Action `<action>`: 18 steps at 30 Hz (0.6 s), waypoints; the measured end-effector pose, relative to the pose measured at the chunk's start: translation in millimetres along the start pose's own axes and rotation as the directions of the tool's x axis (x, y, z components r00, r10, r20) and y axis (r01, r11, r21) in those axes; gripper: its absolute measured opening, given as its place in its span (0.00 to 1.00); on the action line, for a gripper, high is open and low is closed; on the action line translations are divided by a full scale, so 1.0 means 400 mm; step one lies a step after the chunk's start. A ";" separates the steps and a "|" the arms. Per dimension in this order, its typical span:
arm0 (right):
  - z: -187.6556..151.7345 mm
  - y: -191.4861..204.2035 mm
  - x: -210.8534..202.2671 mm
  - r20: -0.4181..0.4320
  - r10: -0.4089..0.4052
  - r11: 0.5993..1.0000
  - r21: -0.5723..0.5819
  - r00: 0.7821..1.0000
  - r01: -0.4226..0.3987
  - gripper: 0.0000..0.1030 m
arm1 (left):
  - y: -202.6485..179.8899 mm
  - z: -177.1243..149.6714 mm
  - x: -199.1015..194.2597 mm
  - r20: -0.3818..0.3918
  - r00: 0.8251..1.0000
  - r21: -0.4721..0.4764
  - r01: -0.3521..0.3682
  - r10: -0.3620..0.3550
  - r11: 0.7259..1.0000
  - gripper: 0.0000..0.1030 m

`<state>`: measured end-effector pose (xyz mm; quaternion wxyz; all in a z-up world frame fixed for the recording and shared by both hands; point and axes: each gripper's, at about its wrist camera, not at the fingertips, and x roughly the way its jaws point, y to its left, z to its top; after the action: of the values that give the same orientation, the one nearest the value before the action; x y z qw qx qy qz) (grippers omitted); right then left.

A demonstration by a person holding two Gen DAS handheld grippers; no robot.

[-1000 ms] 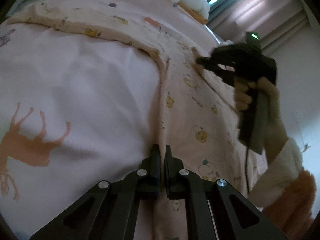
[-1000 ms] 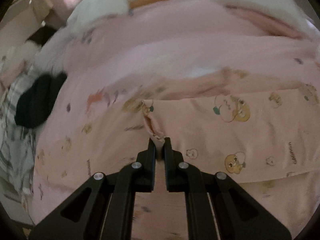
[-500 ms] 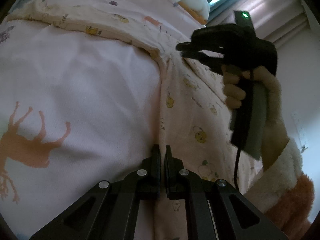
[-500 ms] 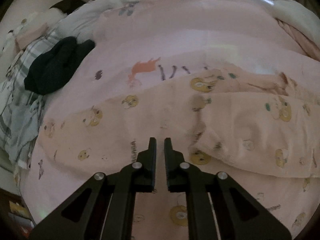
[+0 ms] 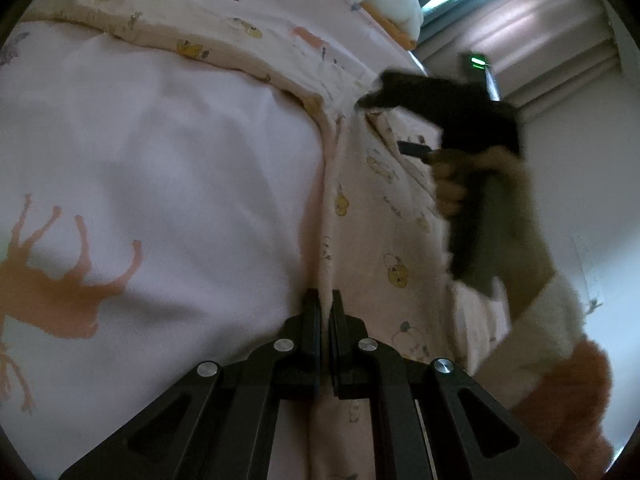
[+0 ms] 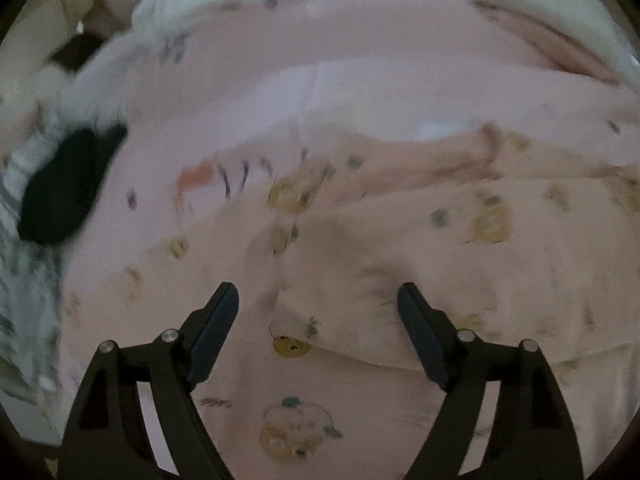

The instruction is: Fold small clothes

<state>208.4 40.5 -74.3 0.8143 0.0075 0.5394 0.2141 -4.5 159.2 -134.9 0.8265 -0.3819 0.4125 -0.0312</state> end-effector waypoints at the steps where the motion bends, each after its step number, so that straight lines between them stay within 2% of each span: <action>1: -0.013 0.036 0.021 0.039 -0.113 0.989 -0.087 0.993 0.116 0.57 | 0.005 0.001 0.000 -0.004 1.000 -0.006 0.009 -0.009 1.000 0.07; 2: -0.022 0.065 0.026 0.103 -0.200 0.965 -0.149 0.974 0.214 0.47 | 0.008 0.002 0.000 -0.007 1.000 -0.012 0.018 -0.018 1.000 0.07; 3: -0.029 0.088 0.033 0.148 -0.254 0.941 -0.189 0.956 0.280 0.28 | 0.012 0.003 0.001 -0.011 1.000 -0.019 0.027 -0.027 0.999 0.07; 4: -0.026 0.093 0.034 0.148 -0.240 0.948 -0.178 0.959 0.264 0.21 | 0.022 0.005 -0.002 -0.017 0.999 -0.034 0.042 -0.043 0.999 0.07; 6: -0.013 0.086 0.026 0.140 -0.245 0.957 -0.122 0.959 0.262 0.13 | 0.030 0.008 -0.002 -0.024 0.998 -0.048 0.055 -0.057 0.997 0.07; 9: 0.010 0.063 0.004 0.111 -0.182 0.981 -0.052 0.977 0.188 0.12 | 0.032 0.009 -0.003 -0.031 0.998 -0.050 0.062 -0.063 0.997 0.07; 10: 0.012 0.049 -0.017 0.117 -0.125 0.992 -0.019 0.985 0.128 0.11 | 0.030 0.008 -0.005 -0.029 0.998 -0.044 0.058 -0.059 0.997 0.07; 11: 0.016 0.043 -0.037 0.129 -0.023 1.000 0.011 0.991 0.022 0.11 | 0.029 0.007 -0.006 -0.027 0.998 -0.038 0.054 -0.055 0.998 0.07; 12: 0.018 0.048 -0.043 0.135 0.032 0.999 0.024 0.990 -0.035 0.11 | 0.026 0.006 -0.007 -0.024 0.999 -0.027 0.047 -0.047 0.999 0.07; 16: 0.010 0.131 -0.065 0.121 0.138 0.990 -0.040 0.983 -0.135 0.12 | 0.023 0.007 -0.009 -0.017 0.999 -0.013 0.037 -0.038 0.999 0.07; 18: -0.010 0.173 -0.036 0.074 0.124 0.990 -0.075 0.989 -0.118 0.15 | 0.028 0.007 -0.010 -0.020 0.999 -0.025 0.047 -0.048 0.999 0.07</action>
<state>176.5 97.4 -46.4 0.8202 0.0199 0.4975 0.2817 -8.1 170.4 -138.5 0.8164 -0.4015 0.4121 -0.0498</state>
